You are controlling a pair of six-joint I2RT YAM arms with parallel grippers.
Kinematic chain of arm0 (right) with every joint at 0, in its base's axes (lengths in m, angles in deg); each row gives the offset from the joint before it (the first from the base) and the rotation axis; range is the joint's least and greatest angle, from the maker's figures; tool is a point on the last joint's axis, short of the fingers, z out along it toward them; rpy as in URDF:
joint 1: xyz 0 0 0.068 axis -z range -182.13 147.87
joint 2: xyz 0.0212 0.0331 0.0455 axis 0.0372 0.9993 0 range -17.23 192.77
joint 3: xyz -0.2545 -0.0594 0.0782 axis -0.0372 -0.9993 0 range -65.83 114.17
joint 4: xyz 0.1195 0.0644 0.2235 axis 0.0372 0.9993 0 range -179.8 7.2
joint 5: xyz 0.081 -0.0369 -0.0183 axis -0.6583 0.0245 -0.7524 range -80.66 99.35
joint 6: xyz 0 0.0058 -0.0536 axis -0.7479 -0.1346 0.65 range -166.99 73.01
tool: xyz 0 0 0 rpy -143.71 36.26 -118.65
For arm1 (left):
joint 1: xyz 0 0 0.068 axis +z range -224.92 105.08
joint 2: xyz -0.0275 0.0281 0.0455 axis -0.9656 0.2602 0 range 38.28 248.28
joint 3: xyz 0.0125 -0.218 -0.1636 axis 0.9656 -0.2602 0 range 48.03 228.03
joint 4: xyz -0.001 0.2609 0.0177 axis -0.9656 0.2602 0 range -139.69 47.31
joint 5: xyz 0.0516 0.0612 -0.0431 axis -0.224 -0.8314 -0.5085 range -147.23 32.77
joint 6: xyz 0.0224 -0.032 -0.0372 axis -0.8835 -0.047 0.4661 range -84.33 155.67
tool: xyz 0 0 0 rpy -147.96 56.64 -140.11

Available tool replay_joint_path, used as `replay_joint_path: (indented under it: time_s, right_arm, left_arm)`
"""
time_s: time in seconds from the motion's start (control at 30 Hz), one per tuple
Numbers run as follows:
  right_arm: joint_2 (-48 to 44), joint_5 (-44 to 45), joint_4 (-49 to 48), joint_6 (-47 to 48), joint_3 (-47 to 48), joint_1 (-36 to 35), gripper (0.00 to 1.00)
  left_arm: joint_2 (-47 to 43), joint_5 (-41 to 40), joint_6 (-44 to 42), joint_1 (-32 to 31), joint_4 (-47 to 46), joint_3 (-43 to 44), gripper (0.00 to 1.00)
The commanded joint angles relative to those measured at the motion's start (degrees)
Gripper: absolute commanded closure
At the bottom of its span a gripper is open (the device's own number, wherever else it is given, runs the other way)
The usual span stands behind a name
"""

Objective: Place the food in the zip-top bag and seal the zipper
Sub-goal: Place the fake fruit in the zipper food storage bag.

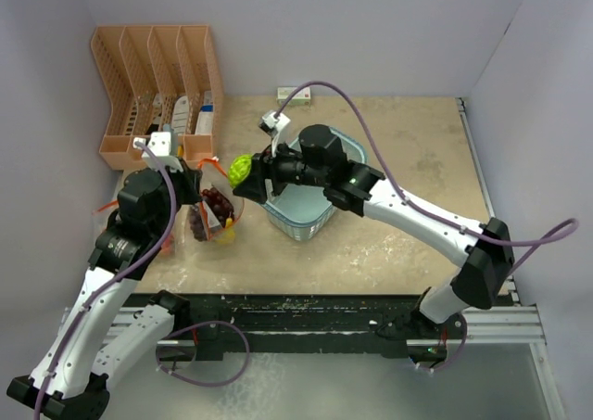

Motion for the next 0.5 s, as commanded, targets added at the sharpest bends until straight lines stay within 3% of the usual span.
replay_joint_path:
  time_s: [0.0, 0.3, 0.47]
  right_arm:
    - [1.86, -9.94, -12.77, -4.55, 0.83, -0.45, 0.92]
    - [7.42, -13.54, -21.48, -11.13, -0.5, -2.46, 0.91]
    - [11.54, -11.22, -18.64, -11.77, 1.12, -4.35, 0.91]
  left_arm:
    - [-0.26, 1.4, 1.44, -0.09, -6.66, 0.81, 1.0]
    - [0.24, 2.45, 2.35, -0.14, -7.77, 0.35, 1.0]
    - [0.42, 2.76, 2.61, -0.11, -7.94, 0.25, 1.0]
